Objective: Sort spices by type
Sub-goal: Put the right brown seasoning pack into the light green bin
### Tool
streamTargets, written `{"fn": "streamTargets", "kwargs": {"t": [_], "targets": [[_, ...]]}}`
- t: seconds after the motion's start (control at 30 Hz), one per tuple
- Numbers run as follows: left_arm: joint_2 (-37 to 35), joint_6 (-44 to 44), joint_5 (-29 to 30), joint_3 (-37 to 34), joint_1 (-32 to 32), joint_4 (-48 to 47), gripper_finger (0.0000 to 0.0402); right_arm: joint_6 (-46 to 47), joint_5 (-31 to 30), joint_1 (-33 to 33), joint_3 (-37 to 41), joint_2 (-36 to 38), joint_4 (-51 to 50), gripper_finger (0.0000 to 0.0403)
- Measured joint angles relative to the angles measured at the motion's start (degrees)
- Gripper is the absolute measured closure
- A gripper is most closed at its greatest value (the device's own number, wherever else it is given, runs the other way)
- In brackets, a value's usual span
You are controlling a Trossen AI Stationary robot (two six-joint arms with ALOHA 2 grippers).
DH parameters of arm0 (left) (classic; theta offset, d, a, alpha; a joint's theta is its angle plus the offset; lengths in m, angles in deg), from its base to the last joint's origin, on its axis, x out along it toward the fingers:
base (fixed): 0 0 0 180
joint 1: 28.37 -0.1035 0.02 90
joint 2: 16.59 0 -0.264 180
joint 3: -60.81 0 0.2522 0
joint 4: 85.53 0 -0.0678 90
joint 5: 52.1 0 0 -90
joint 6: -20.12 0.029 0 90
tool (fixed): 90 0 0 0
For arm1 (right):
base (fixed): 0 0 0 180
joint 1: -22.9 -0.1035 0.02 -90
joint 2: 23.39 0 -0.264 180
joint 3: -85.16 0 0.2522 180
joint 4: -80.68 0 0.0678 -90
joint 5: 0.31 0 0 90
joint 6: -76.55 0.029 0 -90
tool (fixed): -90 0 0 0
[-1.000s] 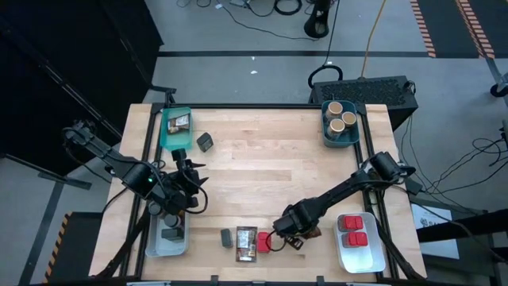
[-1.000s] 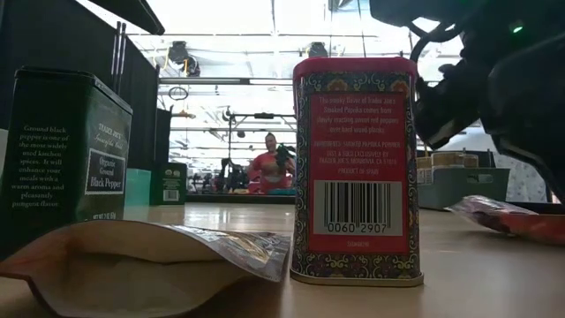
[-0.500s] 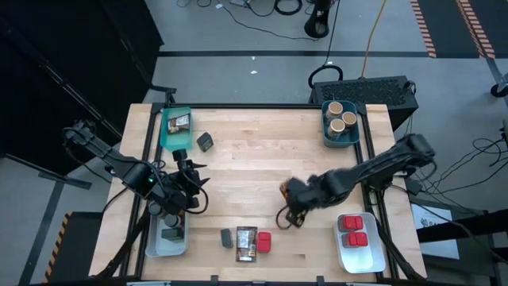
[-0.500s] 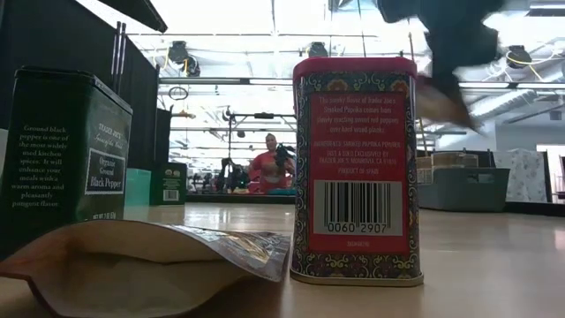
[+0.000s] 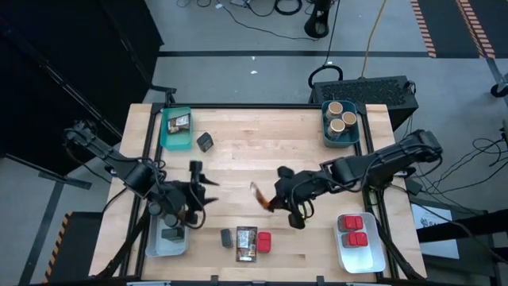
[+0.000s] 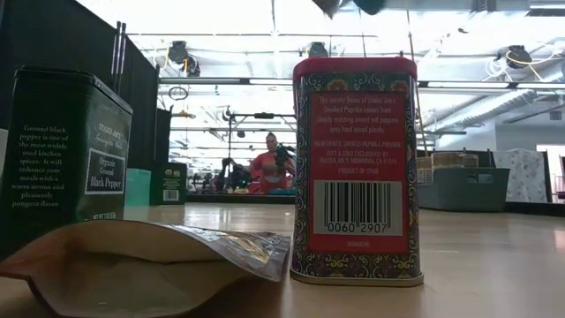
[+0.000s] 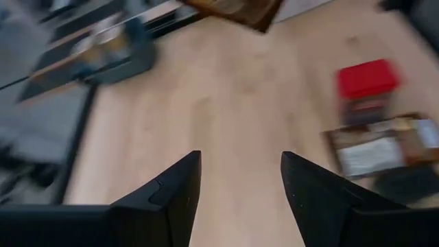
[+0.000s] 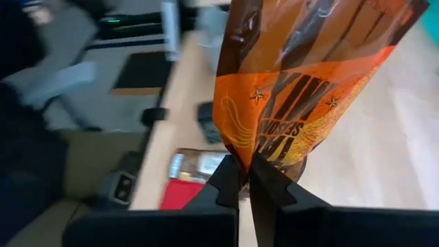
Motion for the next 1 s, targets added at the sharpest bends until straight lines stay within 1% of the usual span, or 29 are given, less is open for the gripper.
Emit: {"fn": "streamTargets", "kwargs": {"t": [0.07, 0.1, 0.23, 0.33, 0.4, 0.53, 0.67, 0.7, 0.87, 0.93, 1.0], "targets": [[1.0, 2.4, -2.8, 0.0, 0.0, 3.0, 0.0199, -2.2, 3.1, 1.0, 0.0, -0.9, 2.1, 0.0403], [1.6, 3.6, -3.1, 0.0, -0.1, 4.8, 0.0199, -2.8, 4.7, 1.5, 0.0, -1.5, 2.7, 0.0403], [4.1, 8.4, -1.9, 0.0, -1.0, 10.5, 0.0199, -5.4, 10.7, 3.1, 0.0, -3.8, 4.9, 0.0403], [4.9, 10.4, -1.8, 0.0, -2.6, 12.8, 0.0199, -6.6, 13.6, 3.9, 0.0, -4.9, 4.7, 0.0403], [5.1, 10.5, -2.2, 0.0, -4.1, 13.9, 0.0199, -6.9, 13.5, 4.3, 0.0, -5.1, 4.6, 0.0403], [5.1, 11.5, -5.7, 0.0, -6.8, 15.2, 0.0199, -7.4, 13.6, 5.0, 0.0, -5.1, 4.9, 0.0403], [5.1, 13.3, -12.6, 0.0, -8.3, 18.0, 0.0199, -8.0, 13.7, 5.5, 0.0, -5.1, 4.3, 0.0403], [5.1, 13.7, -13.4, 0.0, -8.5, 18.6, 0.0199, -8.3, 13.7, 5.7, 0.0, -5.1, 4.1, 0.0403], [5.1, 15.9, -11.3, 0.0, -9.6, 20.2, 0.0199, -8.9, 13.7, 5.7, 0.0, -5.1, 3.2, 0.0402], [5.1, 16.2, -13.9, 0.0, -10.1, 20.3, 0.0198, -8.9, 13.7, 5.7, 0.0, -5.1, 2.9, 0.0402], [5.1, 16.2, -18.4, 0.0, -10.4, 20.3, 0.0191, -9.0, 13.7, 5.7, 0.0, -5.1, 2.6, 0.0402]]}}
